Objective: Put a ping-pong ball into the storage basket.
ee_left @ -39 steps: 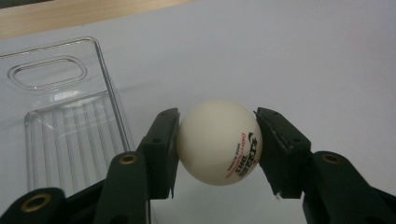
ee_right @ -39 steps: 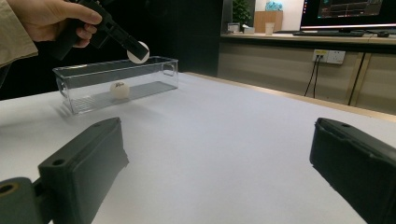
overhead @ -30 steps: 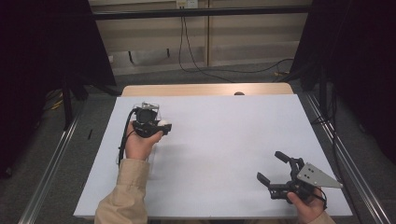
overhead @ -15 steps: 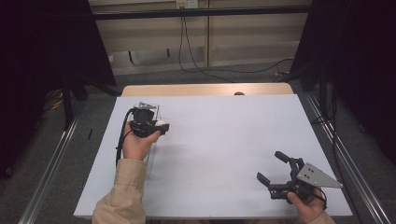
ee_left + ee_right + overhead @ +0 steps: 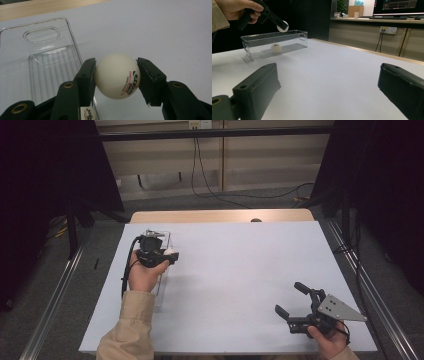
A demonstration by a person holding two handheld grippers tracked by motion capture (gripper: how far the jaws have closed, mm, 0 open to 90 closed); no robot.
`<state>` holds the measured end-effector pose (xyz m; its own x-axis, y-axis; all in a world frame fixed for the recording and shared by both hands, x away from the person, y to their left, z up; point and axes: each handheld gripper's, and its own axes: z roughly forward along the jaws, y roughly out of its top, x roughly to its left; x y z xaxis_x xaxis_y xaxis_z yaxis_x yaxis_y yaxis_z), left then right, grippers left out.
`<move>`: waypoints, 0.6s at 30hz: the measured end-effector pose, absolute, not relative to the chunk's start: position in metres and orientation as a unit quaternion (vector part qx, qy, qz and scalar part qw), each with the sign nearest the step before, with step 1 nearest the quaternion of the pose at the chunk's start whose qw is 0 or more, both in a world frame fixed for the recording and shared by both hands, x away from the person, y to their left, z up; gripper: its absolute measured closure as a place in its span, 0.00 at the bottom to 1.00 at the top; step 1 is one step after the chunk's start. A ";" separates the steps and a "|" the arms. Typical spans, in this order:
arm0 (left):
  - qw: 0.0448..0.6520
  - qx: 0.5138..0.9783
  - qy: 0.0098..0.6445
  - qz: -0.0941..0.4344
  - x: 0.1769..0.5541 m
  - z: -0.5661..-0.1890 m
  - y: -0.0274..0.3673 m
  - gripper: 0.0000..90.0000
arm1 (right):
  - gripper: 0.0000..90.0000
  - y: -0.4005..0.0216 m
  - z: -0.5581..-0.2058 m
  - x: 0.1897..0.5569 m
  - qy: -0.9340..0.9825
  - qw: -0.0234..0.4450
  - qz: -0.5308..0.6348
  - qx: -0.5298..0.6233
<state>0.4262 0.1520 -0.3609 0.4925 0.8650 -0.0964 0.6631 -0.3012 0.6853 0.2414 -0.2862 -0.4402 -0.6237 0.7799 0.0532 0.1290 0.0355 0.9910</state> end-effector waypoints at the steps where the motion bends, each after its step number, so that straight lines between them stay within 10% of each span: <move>1: 0.342 0.793 0.482 0.147 0.426 -0.361 0.153 0.57 | 0.03 -0.286 -0.440 0.241 0.667 0.269 0.606 0.341; 18: 0.337 0.793 0.484 0.152 0.425 -0.359 0.160 0.57 | 0.03 -0.286 -0.440 0.241 0.668 0.268 0.605 0.341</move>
<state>0.4253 0.1604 -0.3593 0.4848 0.8704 -0.0856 0.6653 -0.3035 0.6821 0.2415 -0.2858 -0.4404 -0.6241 0.7795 0.0544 0.1304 0.0353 0.9908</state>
